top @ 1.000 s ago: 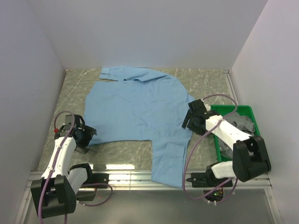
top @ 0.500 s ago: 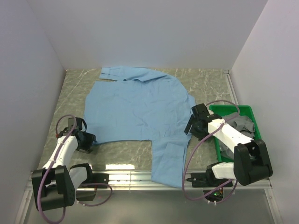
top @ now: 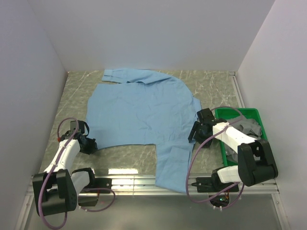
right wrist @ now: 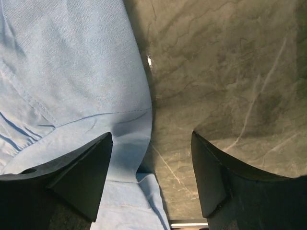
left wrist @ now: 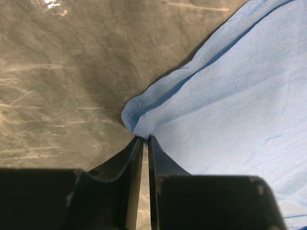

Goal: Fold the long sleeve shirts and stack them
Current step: Fold the shirt

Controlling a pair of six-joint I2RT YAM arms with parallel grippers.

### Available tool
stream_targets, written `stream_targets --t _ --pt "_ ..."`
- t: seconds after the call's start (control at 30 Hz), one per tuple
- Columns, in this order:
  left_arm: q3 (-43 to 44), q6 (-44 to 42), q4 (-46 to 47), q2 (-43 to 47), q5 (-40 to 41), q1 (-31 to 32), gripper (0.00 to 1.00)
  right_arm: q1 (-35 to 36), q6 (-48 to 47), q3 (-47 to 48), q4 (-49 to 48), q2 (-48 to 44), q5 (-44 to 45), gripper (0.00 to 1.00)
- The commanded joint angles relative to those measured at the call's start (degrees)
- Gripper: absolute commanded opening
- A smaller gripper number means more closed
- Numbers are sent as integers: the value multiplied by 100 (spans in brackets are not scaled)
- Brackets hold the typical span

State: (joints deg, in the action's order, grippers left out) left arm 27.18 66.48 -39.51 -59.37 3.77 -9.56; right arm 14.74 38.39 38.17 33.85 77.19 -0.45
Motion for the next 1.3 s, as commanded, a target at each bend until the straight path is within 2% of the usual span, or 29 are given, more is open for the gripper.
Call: stream_targets --t 0.0,0.17,0.47,0.53,0.57,0.77,0.8,0.83,1.0,1.27 --pt "147 -109 4 101 54 -2 17 -24 -51 -108 -194 243 -342 73" --pt "156 -118 -31 136 54 7 17 -15 72 -223 -308 227 -359 70" --pt "305 -126 -92 163 133 25 17 -15 265 -258 -493 174 -412 50" --pt "376 -144 -110 172 159 16 17 -6 292 -258 -510 174 -421 43" --pt "402 -153 -119 172 185 25 17 -6 300 -258 -511 174 -404 36" --pt "543 -214 -294 207 343 25 15 2 344 -188 -327 -106 -140 10" --pt "586 -258 -347 224 378 16 14 -6 344 -161 -300 -177 -44 3" --pt "622 -284 -391 225 396 16 13 -6 336 -135 -256 -230 0 0" --pt "797 -372 -628 338 519 16 7 -6 187 41 166 -599 238 0" --pt "1017 -434 -778 409 729 16 3 -6 19 436 702 -1109 589 0"
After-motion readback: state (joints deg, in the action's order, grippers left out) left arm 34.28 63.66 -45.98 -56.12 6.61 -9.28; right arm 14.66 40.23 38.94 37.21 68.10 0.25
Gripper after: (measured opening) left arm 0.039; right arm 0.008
